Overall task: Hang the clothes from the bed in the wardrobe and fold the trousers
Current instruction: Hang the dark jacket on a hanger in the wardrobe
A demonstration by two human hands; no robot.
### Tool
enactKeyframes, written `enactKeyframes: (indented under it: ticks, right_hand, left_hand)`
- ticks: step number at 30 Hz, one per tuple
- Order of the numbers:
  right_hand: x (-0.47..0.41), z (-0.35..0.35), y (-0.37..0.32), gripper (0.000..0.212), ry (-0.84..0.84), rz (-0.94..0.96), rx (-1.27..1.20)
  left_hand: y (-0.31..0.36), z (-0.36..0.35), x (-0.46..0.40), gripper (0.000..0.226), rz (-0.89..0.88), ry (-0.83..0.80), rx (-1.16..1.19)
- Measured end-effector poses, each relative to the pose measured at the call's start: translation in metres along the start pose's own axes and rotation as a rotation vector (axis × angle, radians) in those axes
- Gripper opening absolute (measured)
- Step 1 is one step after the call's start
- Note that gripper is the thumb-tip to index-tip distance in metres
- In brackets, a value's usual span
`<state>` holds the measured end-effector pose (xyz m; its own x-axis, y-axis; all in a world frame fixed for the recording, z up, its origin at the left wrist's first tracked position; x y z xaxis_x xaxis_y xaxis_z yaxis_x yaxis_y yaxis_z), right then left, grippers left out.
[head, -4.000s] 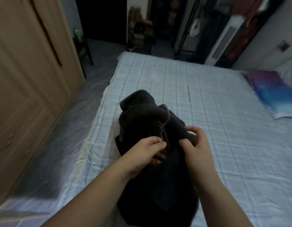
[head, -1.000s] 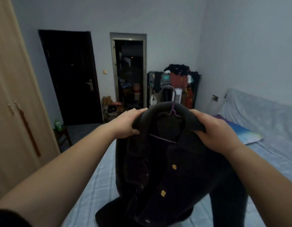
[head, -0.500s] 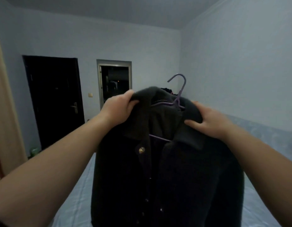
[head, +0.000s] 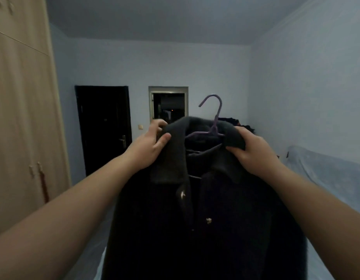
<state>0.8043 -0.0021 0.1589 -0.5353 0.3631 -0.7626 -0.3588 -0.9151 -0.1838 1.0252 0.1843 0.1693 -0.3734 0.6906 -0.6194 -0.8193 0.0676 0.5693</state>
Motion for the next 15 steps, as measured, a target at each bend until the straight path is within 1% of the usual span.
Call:
enactKeyframes:
  ticks: [2,3,4,6,9,11,12,14,15]
  right_hand:
    - [-0.003,-0.001,0.003,0.051,-0.008,-0.015,-0.024]
    - [-0.005,-0.001,-0.002,0.051,-0.023,0.012,-0.039]
    - [-0.008,0.0,-0.009,0.05,-0.046,0.045,-0.062]
    - [-0.017,0.001,-0.024,0.049,-0.095,0.095,-0.09]
    - [-0.027,0.008,-0.037,0.05,-0.161,0.134,-0.102]
    - [-0.035,0.015,-0.033,0.053,-0.228,0.15,-0.046]
    - [-0.038,0.019,-0.027,0.053,-0.272,0.152,-0.015]
    - [-0.037,0.018,-0.007,0.053,-0.425,0.122,0.032]
    - [-0.032,0.013,0.004,0.051,-0.534,0.093,0.018]
  left_hand:
    - [0.012,-0.004,0.018,0.053,-0.04,-0.161,-0.083]
    - [0.018,-0.005,0.022,0.062,-0.043,-0.213,-0.136]
    - [0.021,-0.004,0.021,0.07,-0.037,-0.23,-0.189]
    - [0.027,0.002,0.014,0.074,-0.028,-0.199,-0.251]
    - [0.031,0.017,0.007,0.061,-0.095,-0.054,-0.32]
    - [0.029,0.036,0.003,0.055,-0.121,0.061,-0.296]
    - [0.028,0.044,0.001,0.055,-0.112,0.09,-0.252]
    - [0.025,0.054,-0.003,0.057,-0.096,0.105,-0.178]
    - [0.024,0.057,-0.005,0.055,-0.092,0.106,-0.172]
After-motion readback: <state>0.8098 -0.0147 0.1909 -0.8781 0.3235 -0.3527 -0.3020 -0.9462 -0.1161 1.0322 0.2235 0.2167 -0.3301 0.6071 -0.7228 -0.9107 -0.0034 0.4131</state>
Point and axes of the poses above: each hand's wrist, its own x-axis away from the middle knuckle, its own z-axis out of the back of the hand, y = z × x, the point moved 8 cm from there along -x, towards the middle knuckle, and after that the axes turned 14 degrees about x, right-handed, at the moved point
